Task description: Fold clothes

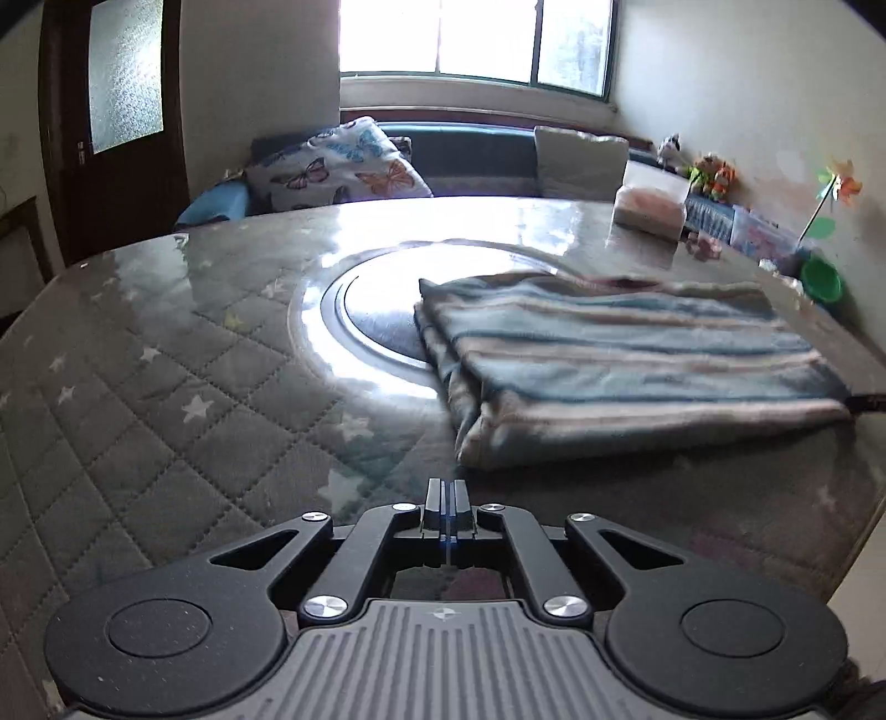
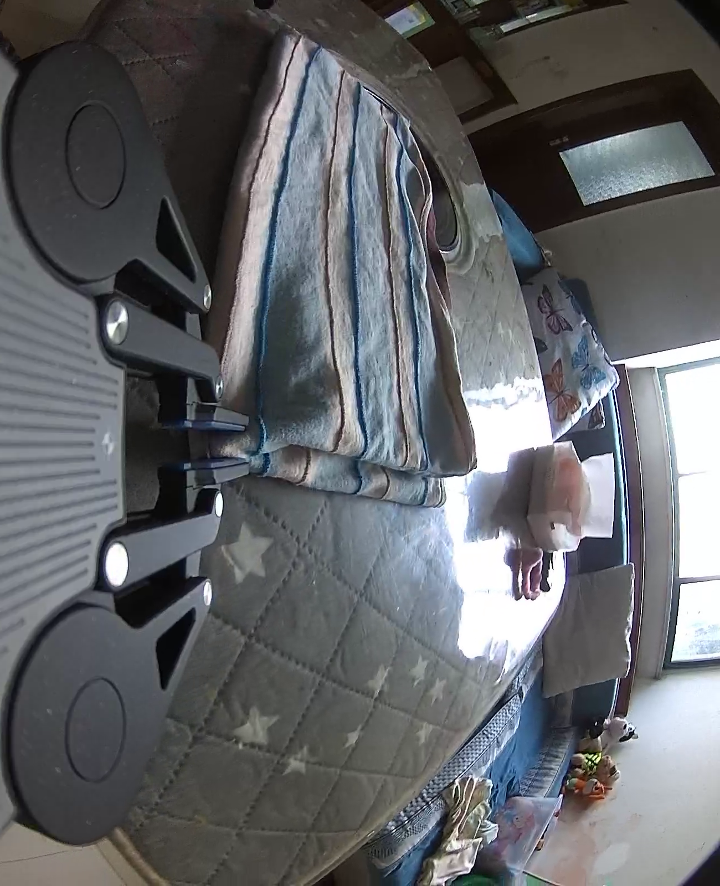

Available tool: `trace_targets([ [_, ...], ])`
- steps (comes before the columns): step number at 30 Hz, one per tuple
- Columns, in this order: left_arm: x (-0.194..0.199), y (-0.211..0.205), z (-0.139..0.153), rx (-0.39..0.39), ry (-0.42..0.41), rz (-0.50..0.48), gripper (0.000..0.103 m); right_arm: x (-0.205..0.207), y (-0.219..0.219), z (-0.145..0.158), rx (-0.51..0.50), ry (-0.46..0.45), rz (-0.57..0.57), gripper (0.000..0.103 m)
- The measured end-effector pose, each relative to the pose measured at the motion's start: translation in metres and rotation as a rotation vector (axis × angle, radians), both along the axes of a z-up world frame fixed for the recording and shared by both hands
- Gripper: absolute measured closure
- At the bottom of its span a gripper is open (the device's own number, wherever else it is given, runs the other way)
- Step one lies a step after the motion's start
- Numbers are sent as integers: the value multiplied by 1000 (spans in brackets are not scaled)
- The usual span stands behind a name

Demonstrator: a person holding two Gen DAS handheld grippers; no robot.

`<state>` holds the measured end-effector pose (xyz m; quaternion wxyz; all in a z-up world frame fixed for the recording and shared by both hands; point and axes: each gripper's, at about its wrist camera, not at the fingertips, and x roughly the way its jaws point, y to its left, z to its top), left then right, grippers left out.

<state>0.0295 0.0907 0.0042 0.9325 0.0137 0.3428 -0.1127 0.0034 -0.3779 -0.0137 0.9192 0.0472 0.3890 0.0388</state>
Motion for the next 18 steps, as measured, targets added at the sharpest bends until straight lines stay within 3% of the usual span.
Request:
trace_targets([
  [3, 5, -8, 13, -31, -35, -44, 99, -5, 0, 3, -45, 9, 3, 94],
  [7, 20, -33, 21, -33, -70, -106, 81, -7, -7, 8, -71, 3, -24, 90],
  [9, 27, -48, 22, -28, -79, -140, 81, -8, -8, 15, -81, -35, -45, 82],
  [13, 44, -73, 15, -23, -80, -191, 81, -3, -1, 24, -62, -86, -21, 82],
  [18, 66, -86, -2, -5, -35, -182, 81, 24, 15, 16, -12, -99, 46, 82],
])
